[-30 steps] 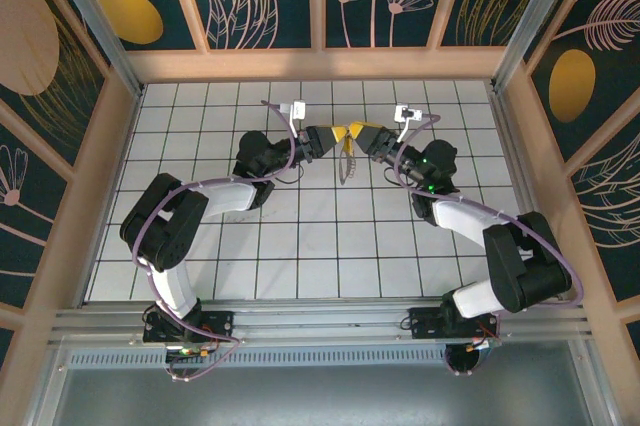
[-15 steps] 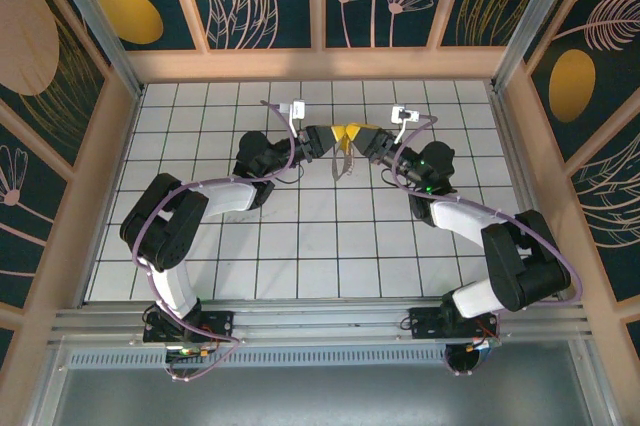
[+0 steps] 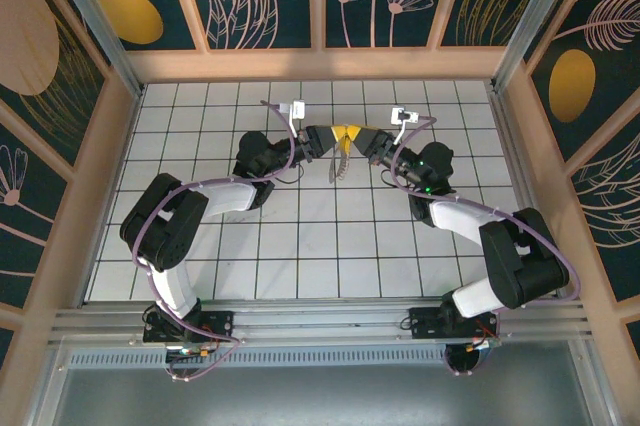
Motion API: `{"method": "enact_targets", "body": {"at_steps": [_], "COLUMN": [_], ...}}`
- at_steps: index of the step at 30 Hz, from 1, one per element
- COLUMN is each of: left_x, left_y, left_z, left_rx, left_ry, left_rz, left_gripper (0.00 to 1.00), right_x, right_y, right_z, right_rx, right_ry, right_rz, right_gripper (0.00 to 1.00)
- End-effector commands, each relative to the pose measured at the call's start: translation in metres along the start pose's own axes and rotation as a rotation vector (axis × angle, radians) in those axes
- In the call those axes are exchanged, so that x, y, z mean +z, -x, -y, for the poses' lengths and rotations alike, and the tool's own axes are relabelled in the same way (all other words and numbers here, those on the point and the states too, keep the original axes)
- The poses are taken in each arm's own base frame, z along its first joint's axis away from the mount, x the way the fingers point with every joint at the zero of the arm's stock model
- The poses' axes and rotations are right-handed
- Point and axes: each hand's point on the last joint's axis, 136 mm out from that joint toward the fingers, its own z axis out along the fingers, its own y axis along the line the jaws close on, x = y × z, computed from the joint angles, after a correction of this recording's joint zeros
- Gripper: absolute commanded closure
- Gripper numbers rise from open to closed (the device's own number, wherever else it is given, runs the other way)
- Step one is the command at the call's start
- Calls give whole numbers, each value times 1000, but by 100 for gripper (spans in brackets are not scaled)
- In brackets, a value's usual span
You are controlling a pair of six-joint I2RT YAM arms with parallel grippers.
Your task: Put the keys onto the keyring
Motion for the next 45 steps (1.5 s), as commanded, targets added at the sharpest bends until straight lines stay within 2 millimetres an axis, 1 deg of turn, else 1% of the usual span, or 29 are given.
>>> {"method": "enact_targets", "body": {"at_steps": [1,2,7,12,14,16,18,20,26,27,28,30,31,32,36,39,40,45], "left_x": [2,2,2,1,1,1,2,2,2,2,2,1,0,-2,-9,-16,-13,-12], "left_y": [11,11,11,11,10,10,10,10,9,9,10,14,17,20,34,35,43,42], "left_z": [26,26,24,22,22,22,22,22,19,18,17,15,13,13,8,-3,2,-8], "left_rx": [52,52,57,67,66,67,66,65,73,79,88,107,119,130,149,151,174,199], "left_ry": [-66,-65,-56,-39,-39,-39,-40,-40,-22,-14,-2,24,37,46,70,99,87,100], "left_rz": [36,35,34,36,34,34,32,31,23,21,21,28,32,36,46,23,21,-64], "left_gripper": [100,100,100,100,100,100,100,100,100,98,90,78,73,70,64,62,61,59], "right_x": [1,2,3,6,7,7,8,8,7,6,4,1,0,-1,-3,-2,-2,3], "right_y": [-7,-8,-10,-10,-10,-10,-12,-13,-11,-9,-7,-4,-2,0,5,5,5,5], "right_z": [-6,-6,-1,-1,1,3,4,4,6,7,8,10,10,11,13,14,13,13], "right_rx": [-23,-24,-27,-29,-22,-20,-16,-15,-20,-25,-27,-31,-34,-37,-51,-66,-73,-95], "right_ry": [44,44,33,37,33,31,31,35,37,36,35,36,36,36,40,43,48,57], "right_rz": [-23,-27,-36,-55,-56,-56,-59,-63,-61,-59,-58,-62,-66,-70,-101,-133,-144,-195], "right_gripper": [96,100,100,100,87,87,89,100,100,100,100,100,100,100,100,100,100,100]}}
